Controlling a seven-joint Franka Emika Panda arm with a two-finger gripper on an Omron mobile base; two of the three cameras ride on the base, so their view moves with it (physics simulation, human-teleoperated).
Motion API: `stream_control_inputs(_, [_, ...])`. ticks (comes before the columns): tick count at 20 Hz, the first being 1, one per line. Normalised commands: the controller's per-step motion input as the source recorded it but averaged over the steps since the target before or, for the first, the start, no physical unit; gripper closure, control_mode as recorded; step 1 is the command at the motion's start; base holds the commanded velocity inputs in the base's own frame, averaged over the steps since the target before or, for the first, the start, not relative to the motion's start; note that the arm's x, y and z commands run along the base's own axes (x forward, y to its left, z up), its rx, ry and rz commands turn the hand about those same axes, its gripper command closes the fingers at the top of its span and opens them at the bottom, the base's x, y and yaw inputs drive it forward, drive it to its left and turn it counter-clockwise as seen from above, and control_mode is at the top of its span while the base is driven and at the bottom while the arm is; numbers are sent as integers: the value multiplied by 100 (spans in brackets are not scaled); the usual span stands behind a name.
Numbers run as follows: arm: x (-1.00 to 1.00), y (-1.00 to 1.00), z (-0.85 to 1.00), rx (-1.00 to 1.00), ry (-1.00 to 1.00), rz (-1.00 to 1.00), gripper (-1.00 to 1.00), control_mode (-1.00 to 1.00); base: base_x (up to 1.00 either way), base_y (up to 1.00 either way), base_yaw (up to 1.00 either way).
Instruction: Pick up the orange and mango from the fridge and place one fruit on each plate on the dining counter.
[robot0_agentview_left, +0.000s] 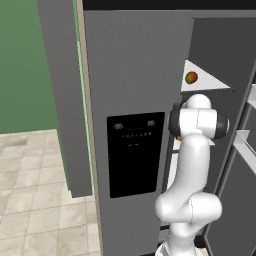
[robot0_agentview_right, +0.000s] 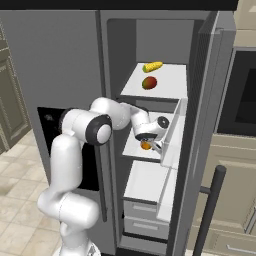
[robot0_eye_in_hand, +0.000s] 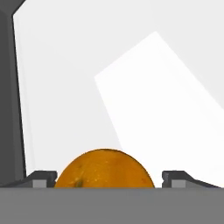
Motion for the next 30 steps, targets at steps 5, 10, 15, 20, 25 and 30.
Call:
stream_control_inputs(5, [-37,26,-18,0,-2,0,100,-100,0,0,0])
stream_control_inputs(10, [-84,13,0,1,-21,-6,100,-100,0,0,0])
stream_control_inputs(15, [-98,4,36,0,-41,-5,100,-100,0,0,0])
stream_control_inputs(20, [-75,12,73,-4,-43,-6,100,-100,0,0,0])
stream_control_inputs(25, [-59,8,89,-6,-33,-7,100,-100,0,0,0])
stream_control_inputs(30, [-49,2,93,-4,-17,-5,100,-100,0,0,0])
